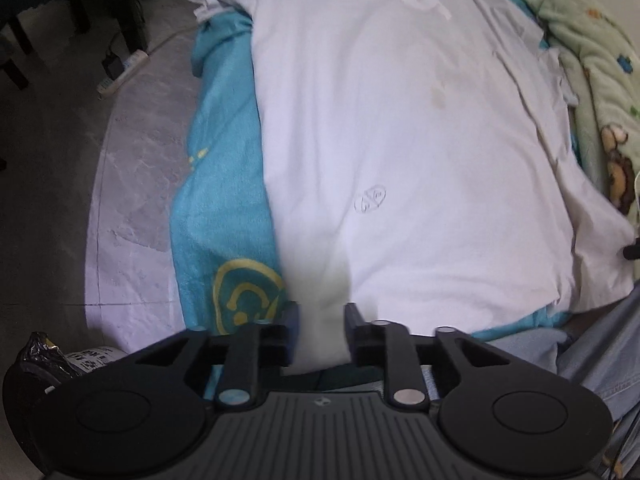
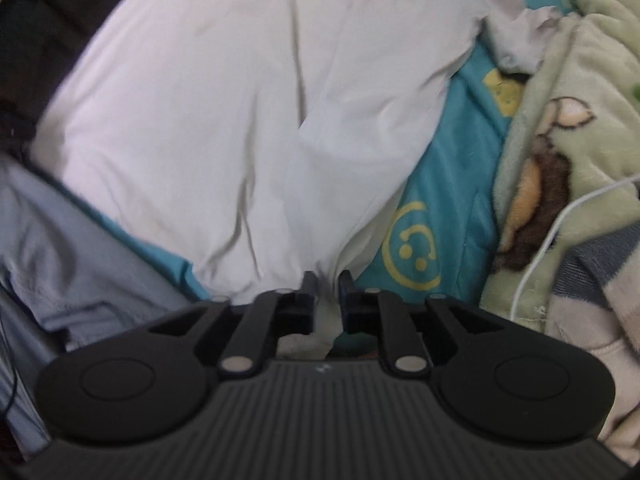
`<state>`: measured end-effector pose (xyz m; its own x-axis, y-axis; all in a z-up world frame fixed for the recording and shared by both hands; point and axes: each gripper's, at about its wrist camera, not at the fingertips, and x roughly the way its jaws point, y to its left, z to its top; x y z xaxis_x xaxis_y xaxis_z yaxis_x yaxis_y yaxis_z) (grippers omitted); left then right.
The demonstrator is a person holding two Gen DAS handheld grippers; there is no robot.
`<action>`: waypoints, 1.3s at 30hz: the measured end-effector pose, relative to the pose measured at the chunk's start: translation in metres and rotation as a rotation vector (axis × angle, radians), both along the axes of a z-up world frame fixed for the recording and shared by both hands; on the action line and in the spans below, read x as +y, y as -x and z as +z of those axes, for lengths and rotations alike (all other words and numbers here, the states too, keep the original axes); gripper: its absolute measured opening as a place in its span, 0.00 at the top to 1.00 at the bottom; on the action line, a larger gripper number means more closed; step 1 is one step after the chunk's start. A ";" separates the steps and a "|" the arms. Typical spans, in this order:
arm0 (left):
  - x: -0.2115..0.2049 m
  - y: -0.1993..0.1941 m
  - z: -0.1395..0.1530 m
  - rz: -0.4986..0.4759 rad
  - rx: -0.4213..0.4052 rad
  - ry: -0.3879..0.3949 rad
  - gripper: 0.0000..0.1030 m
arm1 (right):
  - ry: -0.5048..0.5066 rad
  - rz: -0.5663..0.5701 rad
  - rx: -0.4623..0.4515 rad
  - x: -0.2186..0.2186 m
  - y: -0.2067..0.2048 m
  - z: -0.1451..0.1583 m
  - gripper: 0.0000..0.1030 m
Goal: Fold clothes
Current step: 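Smooth the T-shirt body flat with both grippers along the bed, then move the right gripper to the sleeve beside the green blanket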
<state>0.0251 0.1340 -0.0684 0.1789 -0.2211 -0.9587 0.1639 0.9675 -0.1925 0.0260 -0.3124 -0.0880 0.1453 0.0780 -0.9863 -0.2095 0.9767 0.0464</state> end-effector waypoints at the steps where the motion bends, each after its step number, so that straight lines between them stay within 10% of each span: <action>1: -0.001 -0.001 0.004 0.013 -0.024 -0.001 0.57 | -0.018 -0.030 -0.034 -0.005 0.003 0.005 0.67; 4: -0.009 0.003 0.020 0.056 -0.116 0.003 0.45 | -0.081 -0.153 -0.185 -0.025 0.010 0.023 0.47; 12: -0.084 0.009 0.044 0.091 -0.347 0.037 0.34 | -0.184 -0.308 -0.486 -0.024 0.014 0.032 0.44; 15: -0.120 0.006 0.054 0.065 -0.432 0.020 0.28 | -0.198 -0.326 -0.587 -0.015 0.011 0.036 0.22; 22: -0.170 -0.014 0.061 0.040 -0.639 0.018 0.00 | -0.245 -0.362 -0.774 0.006 -0.014 0.043 0.20; 26: -0.182 -0.033 0.047 0.057 -0.718 0.020 0.00 | -0.201 -0.334 -0.910 0.015 -0.020 0.022 0.20; 39: -0.139 -0.048 -0.010 0.120 -0.756 0.025 0.00 | -0.308 -0.486 -0.811 -0.001 -0.030 -0.010 0.20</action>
<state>0.0726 -0.0054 -0.0783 0.8083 -0.1791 -0.5608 0.1540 0.9838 -0.0921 0.0560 -0.3134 -0.0983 0.8511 0.0675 -0.5206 0.1292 0.9343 0.3324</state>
